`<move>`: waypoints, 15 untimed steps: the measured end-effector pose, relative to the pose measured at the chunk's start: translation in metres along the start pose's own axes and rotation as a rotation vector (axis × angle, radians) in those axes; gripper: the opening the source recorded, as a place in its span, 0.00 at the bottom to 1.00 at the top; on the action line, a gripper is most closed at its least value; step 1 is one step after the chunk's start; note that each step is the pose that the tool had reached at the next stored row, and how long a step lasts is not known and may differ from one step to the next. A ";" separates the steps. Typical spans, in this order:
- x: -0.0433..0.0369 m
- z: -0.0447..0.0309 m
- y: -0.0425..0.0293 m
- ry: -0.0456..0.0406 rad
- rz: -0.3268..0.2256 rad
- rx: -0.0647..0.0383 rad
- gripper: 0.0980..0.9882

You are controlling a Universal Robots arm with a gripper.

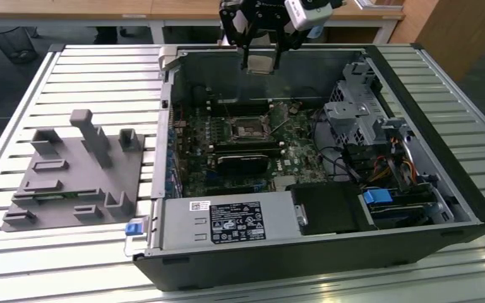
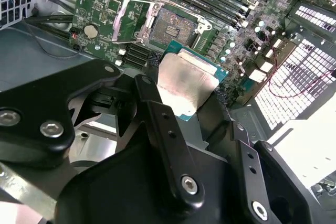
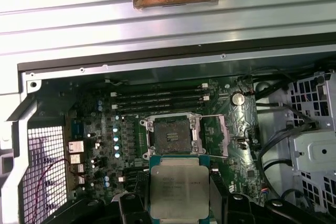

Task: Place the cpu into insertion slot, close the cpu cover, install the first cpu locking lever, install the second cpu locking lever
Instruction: 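Place the cpu into insertion slot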

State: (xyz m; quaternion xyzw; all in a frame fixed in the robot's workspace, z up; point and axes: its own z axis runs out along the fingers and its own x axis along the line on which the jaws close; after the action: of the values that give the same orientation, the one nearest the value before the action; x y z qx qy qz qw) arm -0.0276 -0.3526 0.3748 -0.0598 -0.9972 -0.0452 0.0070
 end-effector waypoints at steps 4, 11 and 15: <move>0.0000 0.0000 0.0000 -0.0006 0.007 0.000 0.50; 0.0001 0.0000 0.0000 -0.0019 0.021 0.000 0.50; 0.0001 0.0000 0.0000 -0.0026 0.030 -0.001 0.50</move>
State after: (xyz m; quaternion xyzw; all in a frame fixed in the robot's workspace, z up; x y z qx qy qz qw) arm -0.0277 -0.3526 0.3748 -0.0747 -0.9962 -0.0453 0.0063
